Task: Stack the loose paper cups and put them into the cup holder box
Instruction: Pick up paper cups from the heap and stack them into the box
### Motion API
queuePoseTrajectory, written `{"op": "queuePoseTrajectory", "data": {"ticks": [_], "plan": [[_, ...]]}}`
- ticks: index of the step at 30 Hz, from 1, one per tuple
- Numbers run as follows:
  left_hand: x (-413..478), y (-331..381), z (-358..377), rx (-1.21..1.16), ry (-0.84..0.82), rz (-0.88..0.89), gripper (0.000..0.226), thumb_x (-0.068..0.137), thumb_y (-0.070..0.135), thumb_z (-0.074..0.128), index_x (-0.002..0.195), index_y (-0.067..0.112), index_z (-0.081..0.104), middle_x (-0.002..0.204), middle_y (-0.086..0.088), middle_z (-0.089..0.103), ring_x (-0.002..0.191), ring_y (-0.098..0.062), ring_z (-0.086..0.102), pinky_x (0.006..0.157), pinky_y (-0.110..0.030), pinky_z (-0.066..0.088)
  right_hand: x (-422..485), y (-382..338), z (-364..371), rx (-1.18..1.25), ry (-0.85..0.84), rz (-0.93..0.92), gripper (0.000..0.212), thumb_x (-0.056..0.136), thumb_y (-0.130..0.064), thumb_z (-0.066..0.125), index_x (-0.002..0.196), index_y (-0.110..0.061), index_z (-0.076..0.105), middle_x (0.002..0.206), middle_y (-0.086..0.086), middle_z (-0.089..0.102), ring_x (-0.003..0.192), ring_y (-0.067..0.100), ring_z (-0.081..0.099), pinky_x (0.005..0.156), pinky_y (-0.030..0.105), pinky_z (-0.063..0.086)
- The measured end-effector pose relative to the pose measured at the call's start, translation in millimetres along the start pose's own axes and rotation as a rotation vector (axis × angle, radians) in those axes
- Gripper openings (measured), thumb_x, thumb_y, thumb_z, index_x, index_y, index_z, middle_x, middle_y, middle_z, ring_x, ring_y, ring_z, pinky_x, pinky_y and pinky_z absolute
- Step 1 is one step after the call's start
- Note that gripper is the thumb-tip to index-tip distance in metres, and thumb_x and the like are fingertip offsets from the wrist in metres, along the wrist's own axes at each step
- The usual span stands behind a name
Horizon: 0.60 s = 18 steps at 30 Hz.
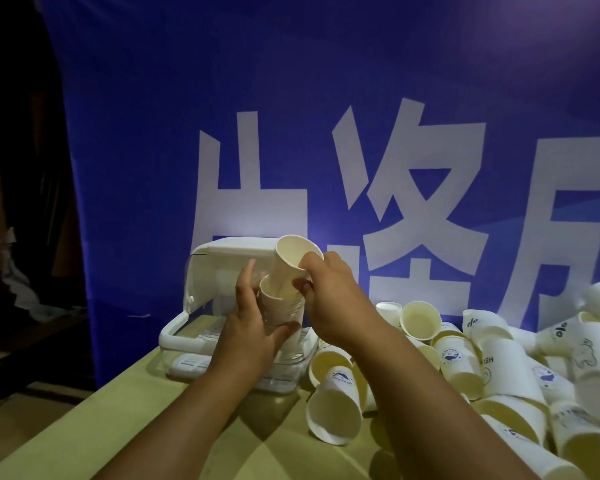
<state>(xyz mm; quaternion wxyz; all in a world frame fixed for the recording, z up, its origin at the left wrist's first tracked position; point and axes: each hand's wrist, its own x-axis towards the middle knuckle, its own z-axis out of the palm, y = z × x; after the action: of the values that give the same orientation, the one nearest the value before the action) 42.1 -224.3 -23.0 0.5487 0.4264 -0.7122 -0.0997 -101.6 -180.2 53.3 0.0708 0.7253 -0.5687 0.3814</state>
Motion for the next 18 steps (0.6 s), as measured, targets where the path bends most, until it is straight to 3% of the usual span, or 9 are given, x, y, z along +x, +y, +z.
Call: {"op": "queuePoseTrajectory", "data": {"ticks": [3, 6, 11, 15, 18], "plan": [[0.5, 0.8, 0.1, 0.046, 0.010, 0.033, 0.118, 0.080, 0.036, 0.083, 0.145, 0.056, -0.013, 0.159, -0.004, 0.039, 0.133, -0.023, 0.053, 0.101, -0.044, 0.053, -1.7, -2.1, -2.3, -0.087, -0.114, -0.022, 0.039, 0.098, -0.028, 0.058, 0.133, -0.024, 0.042, 0.136, 0.004, 0.039, 0.114, 0.021, 0.047, 0.095, 0.033, 0.050], [-1.5, 4.5, 0.0, 0.098, -0.003, 0.069, 0.113, 0.084, 0.037, 0.079, 0.142, 0.063, -0.015, 0.160, -0.007, 0.032, 0.135, -0.023, 0.049, 0.101, -0.045, 0.053, -4.2, -3.4, 1.6, 0.025, -0.166, -0.013, 0.043, 0.101, -0.047, 0.040, 0.138, -0.025, 0.038, 0.143, 0.003, 0.037, 0.117, 0.021, 0.048, 0.096, 0.036, 0.049], [-3.6, 6.9, -0.7, 0.138, -0.018, 0.062, 0.116, 0.085, 0.040, 0.077, 0.142, 0.061, -0.022, 0.162, -0.008, 0.027, 0.138, -0.023, 0.046, 0.106, -0.047, 0.050, -5.0, -3.3, 20.5, 0.253, -0.149, 0.072, 0.065, 0.102, -0.052, 0.033, 0.156, -0.032, 0.002, 0.157, -0.001, 0.032, 0.133, 0.022, 0.047, 0.098, 0.029, 0.042], [-2.9, 5.8, 1.5, 0.176, -0.055, 0.025, 0.098, 0.090, 0.035, 0.074, 0.148, 0.058, -0.002, 0.160, -0.002, 0.030, 0.142, -0.021, 0.040, 0.111, -0.045, 0.045, -4.8, -3.4, 26.3, 0.267, -0.174, 0.182, 0.060, 0.104, -0.046, 0.035, 0.154, -0.023, 0.013, 0.143, 0.004, 0.050, 0.123, 0.021, 0.054, 0.087, 0.024, 0.042], [0.0, -0.5, 1.7, 0.171, -0.079, -0.025, 0.094, 0.092, 0.033, 0.072, 0.156, 0.048, 0.005, 0.158, -0.002, 0.035, 0.141, -0.021, 0.042, 0.109, -0.043, 0.046, -3.0, -5.7, 34.2, 0.256, -0.193, 0.260, 0.064, 0.103, -0.047, 0.037, 0.156, -0.022, 0.012, 0.143, 0.008, 0.050, 0.126, 0.026, 0.053, 0.096, 0.033, 0.047]]}}
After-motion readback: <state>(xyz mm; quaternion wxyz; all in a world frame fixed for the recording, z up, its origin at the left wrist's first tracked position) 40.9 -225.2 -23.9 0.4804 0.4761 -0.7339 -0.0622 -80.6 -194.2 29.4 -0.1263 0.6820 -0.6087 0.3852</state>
